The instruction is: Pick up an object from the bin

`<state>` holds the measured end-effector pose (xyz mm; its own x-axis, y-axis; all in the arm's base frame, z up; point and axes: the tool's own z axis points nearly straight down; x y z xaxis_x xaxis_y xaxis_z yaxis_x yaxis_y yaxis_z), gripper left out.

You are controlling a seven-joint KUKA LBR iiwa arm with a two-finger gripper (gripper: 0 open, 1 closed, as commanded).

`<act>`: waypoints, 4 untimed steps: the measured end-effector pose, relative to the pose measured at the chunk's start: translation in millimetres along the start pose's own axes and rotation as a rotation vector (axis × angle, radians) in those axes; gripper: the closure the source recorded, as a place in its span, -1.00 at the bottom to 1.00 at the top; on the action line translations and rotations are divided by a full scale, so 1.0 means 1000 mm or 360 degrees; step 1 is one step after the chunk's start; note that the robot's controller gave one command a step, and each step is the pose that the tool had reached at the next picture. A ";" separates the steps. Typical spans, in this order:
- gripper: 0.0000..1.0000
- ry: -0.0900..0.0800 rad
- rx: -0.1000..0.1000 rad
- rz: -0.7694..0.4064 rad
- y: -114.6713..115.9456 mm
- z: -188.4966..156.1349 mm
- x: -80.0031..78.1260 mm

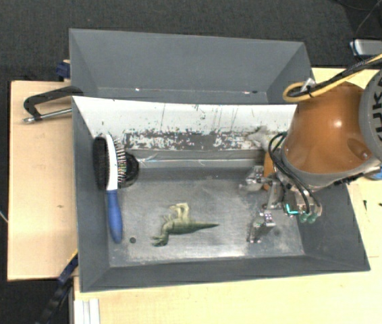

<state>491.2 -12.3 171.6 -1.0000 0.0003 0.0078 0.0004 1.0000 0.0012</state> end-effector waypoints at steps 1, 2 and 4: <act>-1.00 -0.0020 0.0001 -0.0212 0.070 0.101 -0.019; -1.00 -0.0026 -0.0003 -0.0328 0.120 0.070 -0.008; -1.00 -0.0019 0.0006 -0.0950 0.161 0.099 -0.027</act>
Offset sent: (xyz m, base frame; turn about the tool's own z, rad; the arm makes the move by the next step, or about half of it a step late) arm 0.0163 0.0679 -0.1016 -0.1316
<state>517.7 148.4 72.3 -0.8273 -0.5618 -0.0047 -0.5618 0.8273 -0.0019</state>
